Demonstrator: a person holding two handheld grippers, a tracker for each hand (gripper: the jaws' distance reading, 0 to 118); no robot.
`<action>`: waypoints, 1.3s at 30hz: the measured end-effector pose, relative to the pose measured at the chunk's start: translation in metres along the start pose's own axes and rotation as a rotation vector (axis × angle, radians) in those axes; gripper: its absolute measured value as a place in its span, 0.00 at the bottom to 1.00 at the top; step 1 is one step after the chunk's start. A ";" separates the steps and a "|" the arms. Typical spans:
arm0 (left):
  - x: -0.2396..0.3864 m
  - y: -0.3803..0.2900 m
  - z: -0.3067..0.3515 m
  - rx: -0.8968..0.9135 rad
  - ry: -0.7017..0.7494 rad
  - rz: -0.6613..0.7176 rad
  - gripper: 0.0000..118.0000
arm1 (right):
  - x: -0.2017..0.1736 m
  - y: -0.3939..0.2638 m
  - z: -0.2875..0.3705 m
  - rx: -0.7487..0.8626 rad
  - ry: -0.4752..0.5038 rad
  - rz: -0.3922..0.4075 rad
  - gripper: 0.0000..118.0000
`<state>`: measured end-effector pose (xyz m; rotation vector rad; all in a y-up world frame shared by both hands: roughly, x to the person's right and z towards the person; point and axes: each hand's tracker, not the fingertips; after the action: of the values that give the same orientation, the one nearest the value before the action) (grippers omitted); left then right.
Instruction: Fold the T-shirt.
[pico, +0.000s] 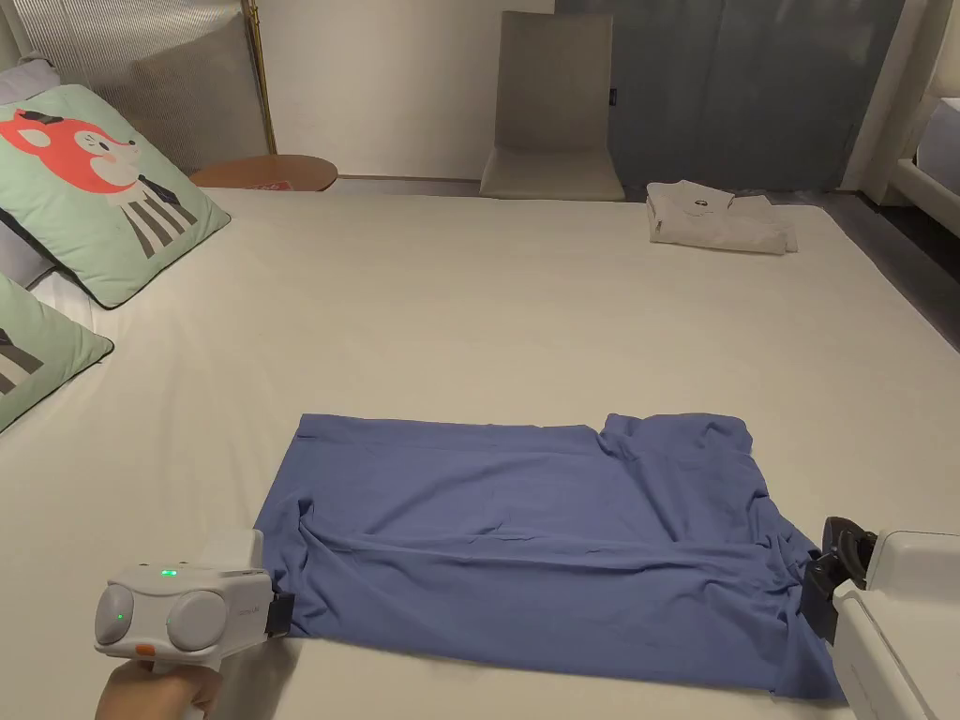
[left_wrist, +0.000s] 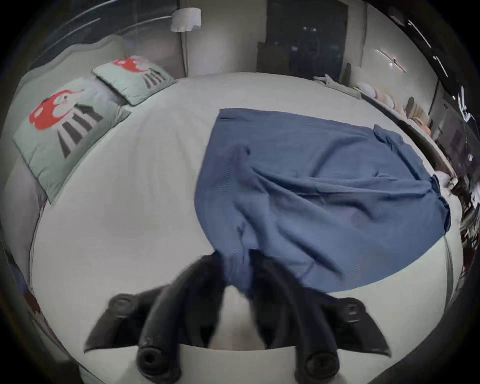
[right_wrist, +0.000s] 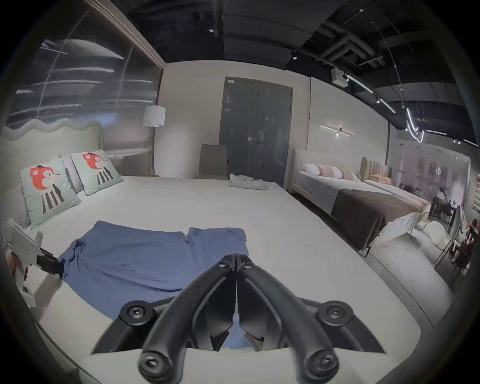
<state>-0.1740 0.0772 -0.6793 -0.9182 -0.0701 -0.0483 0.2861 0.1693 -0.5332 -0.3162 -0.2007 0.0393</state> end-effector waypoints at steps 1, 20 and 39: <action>0.002 0.001 0.002 0.001 0.001 0.000 0.06 | 0.005 -0.008 -0.007 -0.021 0.002 -0.013 0.01; -0.007 0.006 0.043 0.092 -0.043 0.064 0.06 | 0.031 -0.081 -0.083 -0.514 0.082 -0.169 0.14; -0.044 -0.089 0.106 0.046 -0.041 0.151 0.06 | 0.042 -0.087 0.028 -0.418 0.127 -0.159 0.06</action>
<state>-0.2279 0.1080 -0.5487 -0.8761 -0.0390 0.1121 0.3218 0.0984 -0.4722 -0.7157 -0.1061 -0.1825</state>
